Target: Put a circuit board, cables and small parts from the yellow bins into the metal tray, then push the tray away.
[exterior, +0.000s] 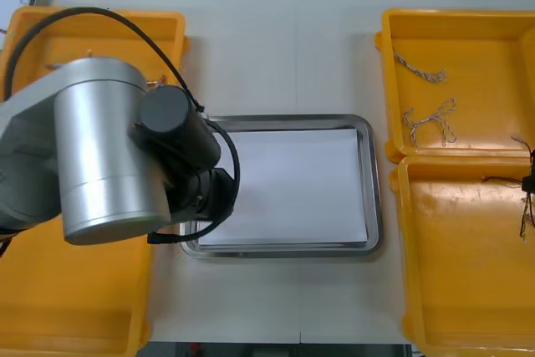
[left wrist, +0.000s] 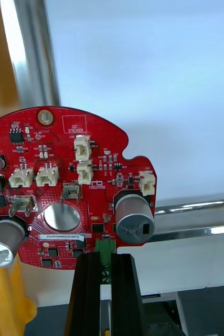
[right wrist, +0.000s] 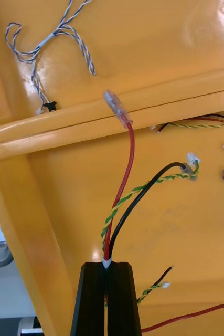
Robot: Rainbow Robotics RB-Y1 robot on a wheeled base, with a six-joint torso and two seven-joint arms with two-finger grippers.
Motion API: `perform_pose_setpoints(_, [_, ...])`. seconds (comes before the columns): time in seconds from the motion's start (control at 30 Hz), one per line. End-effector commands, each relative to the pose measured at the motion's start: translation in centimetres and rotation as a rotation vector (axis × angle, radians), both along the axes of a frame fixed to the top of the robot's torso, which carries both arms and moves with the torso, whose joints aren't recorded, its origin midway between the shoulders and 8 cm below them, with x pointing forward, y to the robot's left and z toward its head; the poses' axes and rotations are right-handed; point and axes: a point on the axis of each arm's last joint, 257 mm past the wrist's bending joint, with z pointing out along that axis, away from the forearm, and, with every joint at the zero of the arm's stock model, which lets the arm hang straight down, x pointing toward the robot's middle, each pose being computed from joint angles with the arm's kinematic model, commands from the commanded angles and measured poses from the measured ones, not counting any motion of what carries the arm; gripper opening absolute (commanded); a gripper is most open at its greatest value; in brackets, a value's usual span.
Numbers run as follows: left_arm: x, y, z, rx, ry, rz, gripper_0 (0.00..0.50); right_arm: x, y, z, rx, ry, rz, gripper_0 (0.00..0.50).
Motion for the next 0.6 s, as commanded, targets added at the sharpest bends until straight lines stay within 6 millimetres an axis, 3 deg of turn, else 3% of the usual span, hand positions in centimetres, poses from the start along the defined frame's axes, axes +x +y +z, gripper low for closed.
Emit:
perform_pose_setpoints(0.03, [0.5,-3.7,-0.6,-0.039,-0.035,-0.014,0.000,-0.3,-0.2,2.8,-0.102,-0.031,0.102,0.000])
perform_pose_setpoints(0.17, [0.8,-5.2,-2.3,-0.043,-0.029,-0.017,0.000,-0.9,0.9,2.9,-0.165,-0.008,0.202,0.000])
perform_pose_setpoints(0.3, [0.9,-5.5,-3.6,-0.019,-0.032,-0.018,0.000,-1.0,2.7,3.4,-0.225,-0.019,0.296,0.000])
perform_pose_setpoints(0.6, [0.8,-6.2,-7.1,-0.006,-0.007,-0.019,0.000,-1.4,8.4,3.8,-0.259,-0.029,0.537,0.000])
